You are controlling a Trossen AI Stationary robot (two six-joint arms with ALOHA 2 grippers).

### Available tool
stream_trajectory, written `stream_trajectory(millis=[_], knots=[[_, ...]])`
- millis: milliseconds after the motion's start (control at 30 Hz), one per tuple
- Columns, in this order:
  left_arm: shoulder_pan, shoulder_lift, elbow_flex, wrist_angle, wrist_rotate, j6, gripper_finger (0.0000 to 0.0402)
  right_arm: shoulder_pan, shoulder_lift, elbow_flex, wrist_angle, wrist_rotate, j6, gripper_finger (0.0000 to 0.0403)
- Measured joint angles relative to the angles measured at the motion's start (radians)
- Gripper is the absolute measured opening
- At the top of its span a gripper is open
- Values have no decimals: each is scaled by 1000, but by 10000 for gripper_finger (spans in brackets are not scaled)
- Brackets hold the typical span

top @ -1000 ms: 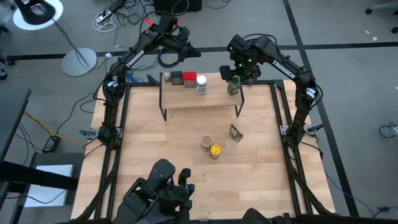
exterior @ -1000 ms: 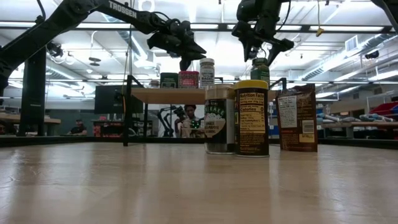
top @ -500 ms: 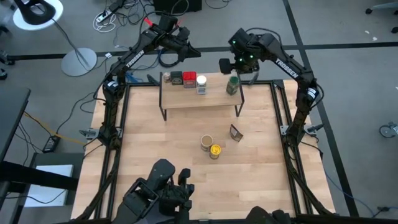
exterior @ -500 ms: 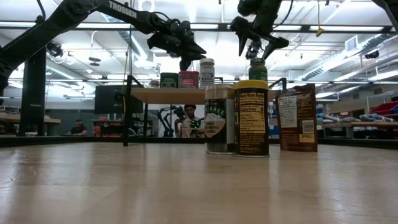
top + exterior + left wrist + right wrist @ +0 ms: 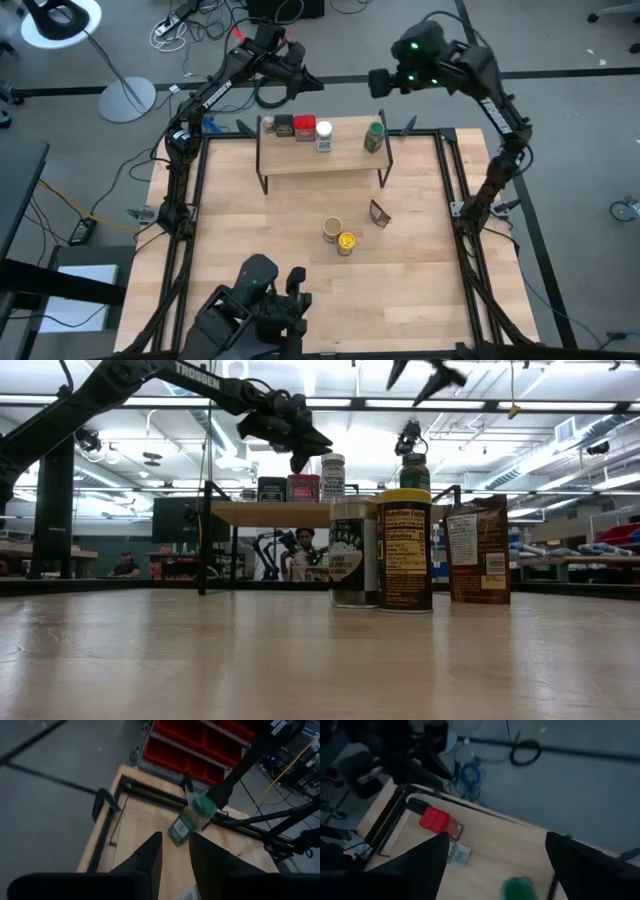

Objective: Shelf spices
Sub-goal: Put the green seasoning bottle on the shelf

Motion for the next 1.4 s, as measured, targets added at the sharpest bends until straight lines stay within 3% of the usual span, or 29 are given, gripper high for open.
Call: stream_trajectory(millis=[300, 500, 600, 767, 867, 1033, 1167, 1400], knots=[[7, -1, 0, 326, 1, -188, 102, 173, -153, 0, -36, 240, -87, 302], [26, -43, 0, 587, -6, -363, 102, 389, -208, -1, -66, 450, -85, 297], [41, -92, 0, 640, -56, -391, 102, 504, -210, -1, -106, 570, -57, 297], [61, -221, 0, 561, -184, -289, 102, 657, -185, -15, -183, 731, 30, 295], [68, -312, 0, 430, -254, -185, 101, 722, -183, -96, -200, 753, 81, 295], [51, -461, 0, 170, -341, 28, 102, 799, -186, -321, -197, 764, 166, 293], [9, -564, 0, 52, -371, 107, 101, 844, -186, -548, -142, 832, 278, 288], [-103, -775, -91, 79, -531, 157, 60, 885, -186, -913, -68, 953, 582, 272]])
